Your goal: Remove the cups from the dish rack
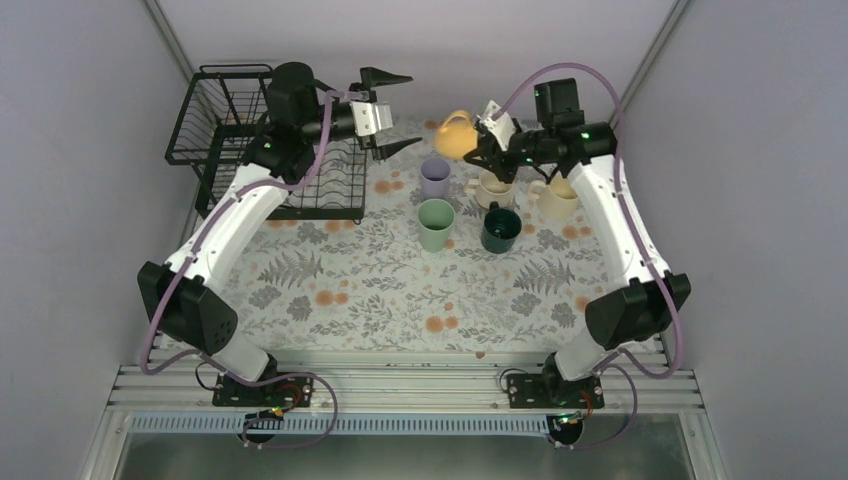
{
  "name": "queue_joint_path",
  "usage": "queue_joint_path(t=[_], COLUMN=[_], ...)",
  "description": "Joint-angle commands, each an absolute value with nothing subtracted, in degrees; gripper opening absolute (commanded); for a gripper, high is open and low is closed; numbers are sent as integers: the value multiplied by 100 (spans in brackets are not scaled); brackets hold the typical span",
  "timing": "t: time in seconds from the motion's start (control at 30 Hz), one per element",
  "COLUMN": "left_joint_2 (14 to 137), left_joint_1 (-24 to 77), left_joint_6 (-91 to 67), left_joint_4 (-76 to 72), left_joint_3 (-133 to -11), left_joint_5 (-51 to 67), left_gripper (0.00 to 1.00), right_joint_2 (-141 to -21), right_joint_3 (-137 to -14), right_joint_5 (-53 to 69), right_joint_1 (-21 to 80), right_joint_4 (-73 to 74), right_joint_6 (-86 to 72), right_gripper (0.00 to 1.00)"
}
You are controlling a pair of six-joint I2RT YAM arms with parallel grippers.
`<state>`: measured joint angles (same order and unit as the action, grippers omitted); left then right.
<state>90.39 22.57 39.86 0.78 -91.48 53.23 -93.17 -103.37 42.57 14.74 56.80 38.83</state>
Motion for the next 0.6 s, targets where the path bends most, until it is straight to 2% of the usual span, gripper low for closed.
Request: queue_joint_path(t=[0.0,0.17,0.33,0.57], left_joint_2=[8913,8851,8691,8583], left_joint_1=[2232,2199,2096,1498], left_joint_6=[5189,6074,6884,7237], left_joint_4=[1473,2258,1793,1265], left_joint_3=[-9593,-9558,-8810,-7959], left_joint_5=[4198,2452,731,188], left_gripper=[100,100,100,100], right_joint_2=[-8863,-8807,-8485,-8209], right_joint_3=[-10645,-10176,-9137,-8004], right_joint_5=[2276,1225,614,170], right_joint_1=[1316,852,438,-5], right_joint_4=[6042,6616,6485,6328], right_joint_6=[3826,3836,3945,4195], right_gripper=[3,4,4,4])
